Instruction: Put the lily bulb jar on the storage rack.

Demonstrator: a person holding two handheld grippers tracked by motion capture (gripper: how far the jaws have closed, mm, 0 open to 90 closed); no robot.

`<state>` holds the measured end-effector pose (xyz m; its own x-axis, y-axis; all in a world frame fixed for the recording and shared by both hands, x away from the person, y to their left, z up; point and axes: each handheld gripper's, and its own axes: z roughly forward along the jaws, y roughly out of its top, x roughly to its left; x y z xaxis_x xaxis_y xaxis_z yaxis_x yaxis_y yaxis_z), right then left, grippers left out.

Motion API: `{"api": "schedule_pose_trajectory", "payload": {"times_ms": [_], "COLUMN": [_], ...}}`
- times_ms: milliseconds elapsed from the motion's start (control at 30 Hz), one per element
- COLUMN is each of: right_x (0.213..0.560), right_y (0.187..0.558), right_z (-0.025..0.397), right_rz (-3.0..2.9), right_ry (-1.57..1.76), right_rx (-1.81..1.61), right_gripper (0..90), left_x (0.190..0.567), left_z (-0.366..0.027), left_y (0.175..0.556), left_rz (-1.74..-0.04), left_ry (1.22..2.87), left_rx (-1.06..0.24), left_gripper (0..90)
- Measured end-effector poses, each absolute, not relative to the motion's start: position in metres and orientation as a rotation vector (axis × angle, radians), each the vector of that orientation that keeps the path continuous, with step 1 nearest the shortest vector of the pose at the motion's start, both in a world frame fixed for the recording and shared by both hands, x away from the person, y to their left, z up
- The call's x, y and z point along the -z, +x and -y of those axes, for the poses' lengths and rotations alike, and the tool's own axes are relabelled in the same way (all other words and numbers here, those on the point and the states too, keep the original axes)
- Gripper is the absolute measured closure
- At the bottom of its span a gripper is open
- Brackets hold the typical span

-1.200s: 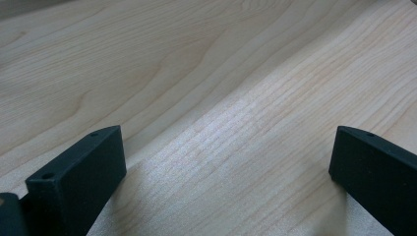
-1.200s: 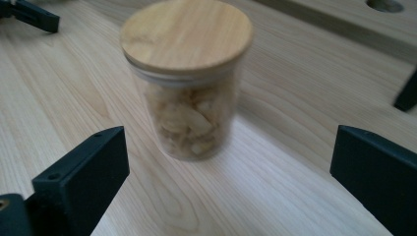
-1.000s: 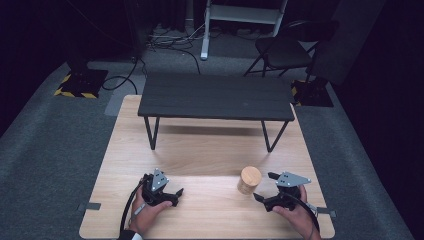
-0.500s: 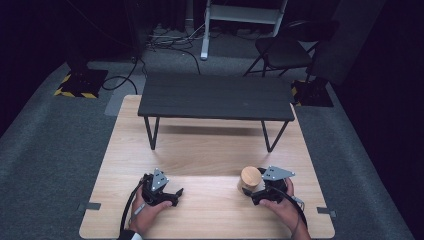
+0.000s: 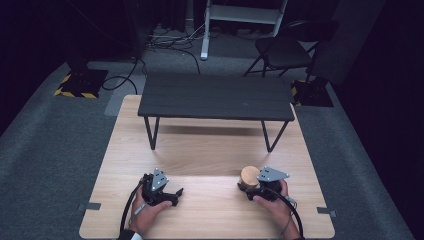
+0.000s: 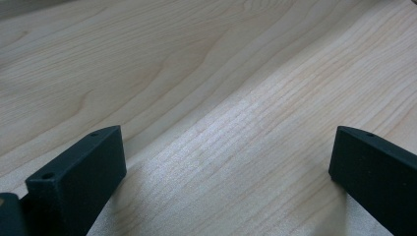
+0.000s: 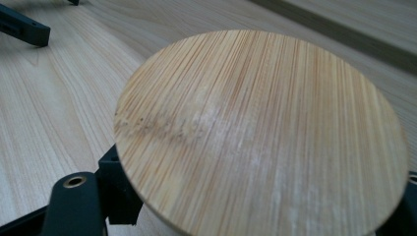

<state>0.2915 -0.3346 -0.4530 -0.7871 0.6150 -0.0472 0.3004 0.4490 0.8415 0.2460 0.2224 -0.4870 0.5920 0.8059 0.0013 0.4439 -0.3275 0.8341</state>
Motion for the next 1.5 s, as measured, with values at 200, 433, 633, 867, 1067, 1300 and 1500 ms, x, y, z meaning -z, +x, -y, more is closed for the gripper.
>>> {"api": "schedule_pose_trajectory", "payload": {"times_ms": [200, 433, 633, 867, 1067, 1300, 1500], "right_x": [0.451, 0.428, 0.389, 0.34, 0.313, 0.282, 0.259], "right_y": [0.291, 0.293, 0.304, 0.321, 0.334, 0.347, 0.361], "right_z": [0.333, 0.333, 0.332, 0.327, 0.323, 0.317, 0.314], "right_rz": [-2.359, -2.341, -2.342, -2.337, -2.312, -2.302, -2.281], "right_ry": [0.795, 0.797, 0.762, 0.758, 0.768, 0.774, 0.797], "right_rx": [-1.26, -1.281, -1.291, -1.288, -1.303, -1.292, -1.304], "right_gripper": [25.0, 25.1, 25.1, 25.1, 25.1, 25.1, 25.1], "left_x": [0.487, 0.487, 0.487, 0.487, 0.487, 0.487, 0.487], "left_z": [-0.222, -0.222, -0.222, -0.222, -0.222, -0.222, -0.222], "left_y": [0.246, 0.246, 0.246, 0.246, 0.246, 0.246, 0.246], "left_rz": [-0.996, -0.998, -0.999, -0.999, -1.0, -1.001, -1.002], "left_ry": [1.968, 1.967, 1.967, 1.967, 1.966, 1.967, 1.967], "left_rx": [-0.537, -0.538, -0.538, -0.538, -0.538, -0.54, -0.54], "left_gripper": [0.6, 0.6, 0.6, 0.6, 0.6, 0.6, 0.6]}}
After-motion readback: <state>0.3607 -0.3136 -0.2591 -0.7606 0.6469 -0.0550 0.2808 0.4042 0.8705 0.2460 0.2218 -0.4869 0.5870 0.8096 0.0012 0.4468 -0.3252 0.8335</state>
